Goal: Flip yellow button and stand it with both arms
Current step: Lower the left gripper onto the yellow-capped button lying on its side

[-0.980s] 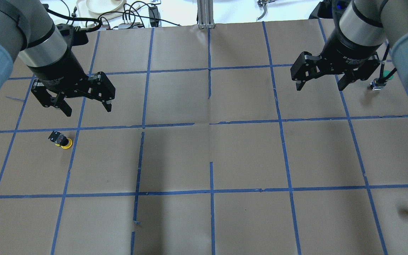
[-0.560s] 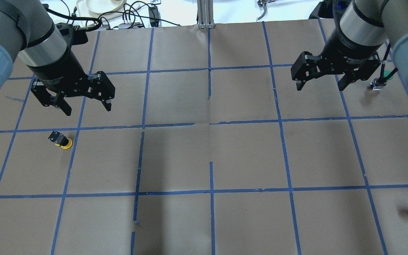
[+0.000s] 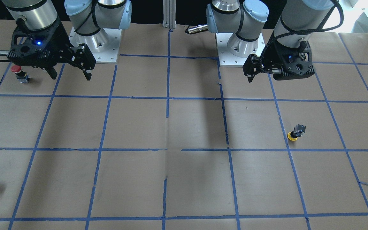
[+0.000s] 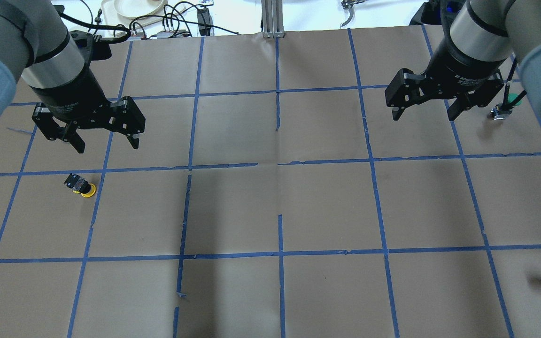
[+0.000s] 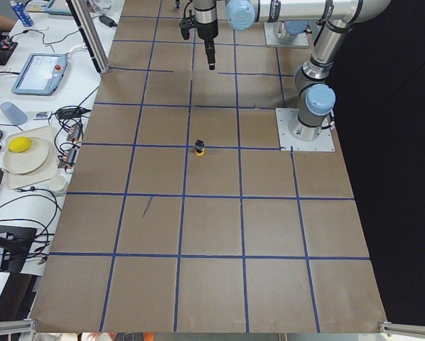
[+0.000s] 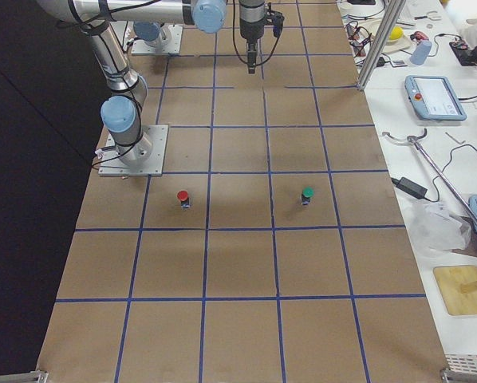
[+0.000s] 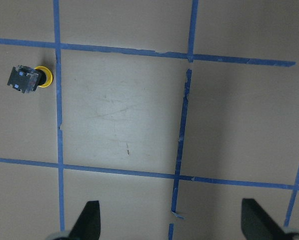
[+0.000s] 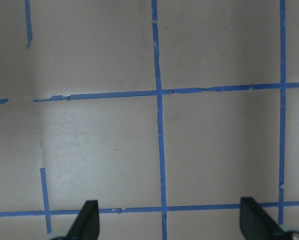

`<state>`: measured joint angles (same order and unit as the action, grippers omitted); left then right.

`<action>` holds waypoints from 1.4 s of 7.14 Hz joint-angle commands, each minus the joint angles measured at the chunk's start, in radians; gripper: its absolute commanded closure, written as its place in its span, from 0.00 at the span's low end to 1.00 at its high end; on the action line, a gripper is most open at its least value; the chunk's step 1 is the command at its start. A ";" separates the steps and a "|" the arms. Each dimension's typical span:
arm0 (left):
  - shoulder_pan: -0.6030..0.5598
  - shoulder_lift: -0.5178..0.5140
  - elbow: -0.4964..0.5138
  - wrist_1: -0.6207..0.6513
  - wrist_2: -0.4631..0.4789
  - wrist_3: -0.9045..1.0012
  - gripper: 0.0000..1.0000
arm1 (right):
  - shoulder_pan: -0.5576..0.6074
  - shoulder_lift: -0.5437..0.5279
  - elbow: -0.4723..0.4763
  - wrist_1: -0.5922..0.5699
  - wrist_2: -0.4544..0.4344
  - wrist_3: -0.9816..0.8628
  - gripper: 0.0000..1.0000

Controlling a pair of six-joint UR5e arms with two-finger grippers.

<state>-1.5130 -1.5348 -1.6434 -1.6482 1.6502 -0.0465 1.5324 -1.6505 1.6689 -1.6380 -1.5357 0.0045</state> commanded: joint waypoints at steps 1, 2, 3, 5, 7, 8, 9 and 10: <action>0.072 -0.001 -0.003 -0.010 0.007 0.004 0.00 | 0.000 0.000 0.002 0.000 0.002 0.002 0.00; 0.130 -0.005 -0.012 -0.016 0.003 0.035 0.00 | 0.000 0.000 0.002 0.001 0.002 0.000 0.00; 0.195 -0.021 -0.044 0.001 0.000 0.177 0.00 | -0.001 0.002 0.000 0.000 0.002 0.000 0.00; 0.342 -0.040 -0.129 0.115 0.002 0.375 0.00 | 0.000 0.000 0.002 0.000 0.003 0.000 0.00; 0.463 -0.083 -0.263 0.391 0.005 0.672 0.00 | 0.000 0.000 0.002 0.000 0.002 0.000 0.00; 0.483 -0.102 -0.309 0.468 0.003 0.762 0.00 | 0.000 0.000 0.002 0.000 0.002 0.002 0.00; 0.484 -0.125 -0.329 0.537 0.003 0.859 0.00 | -0.001 0.000 0.005 0.001 0.000 0.000 0.00; 0.484 -0.130 -0.337 0.541 -0.004 0.888 0.00 | -0.001 0.000 0.005 -0.002 0.002 0.002 0.00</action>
<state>-1.0344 -1.6510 -1.9603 -1.1465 1.6518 0.7733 1.5316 -1.6505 1.6725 -1.6380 -1.5346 0.0053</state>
